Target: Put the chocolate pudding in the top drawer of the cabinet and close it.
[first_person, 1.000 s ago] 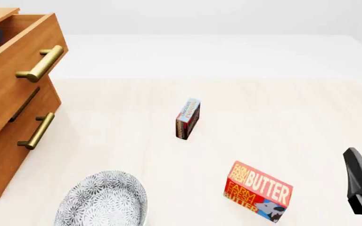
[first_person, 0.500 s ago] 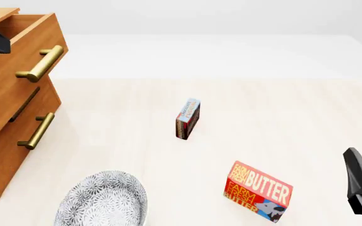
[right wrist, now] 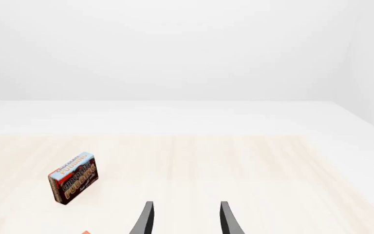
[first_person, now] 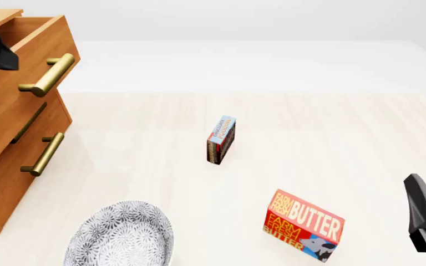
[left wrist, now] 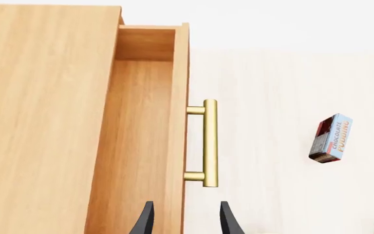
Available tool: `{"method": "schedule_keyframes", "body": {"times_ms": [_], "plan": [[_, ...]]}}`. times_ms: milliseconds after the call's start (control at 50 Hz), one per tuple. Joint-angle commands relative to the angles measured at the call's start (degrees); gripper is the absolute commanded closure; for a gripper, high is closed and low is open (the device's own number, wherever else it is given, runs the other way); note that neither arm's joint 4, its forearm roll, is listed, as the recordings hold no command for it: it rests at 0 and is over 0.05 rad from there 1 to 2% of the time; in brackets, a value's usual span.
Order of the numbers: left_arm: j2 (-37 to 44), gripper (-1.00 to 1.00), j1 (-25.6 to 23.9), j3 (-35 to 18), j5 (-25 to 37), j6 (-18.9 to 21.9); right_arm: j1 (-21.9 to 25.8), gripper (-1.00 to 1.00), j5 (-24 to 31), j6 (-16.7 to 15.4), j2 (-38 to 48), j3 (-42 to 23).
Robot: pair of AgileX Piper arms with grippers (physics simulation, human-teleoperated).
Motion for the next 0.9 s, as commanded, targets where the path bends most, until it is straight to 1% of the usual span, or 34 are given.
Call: {"method": "schedule_keyframes", "body": {"times_ms": [20,900], "plan": [[0.6,-1.00,-0.5,0.9,-0.7,-0.6,0.0,-1.00,-0.1,0.0,0.0,0.0],[1.2,-1.00,-0.7,4.1,-3.0,-2.0,0.0,-1.00,0.0,0.0,0.0,0.0]]}}
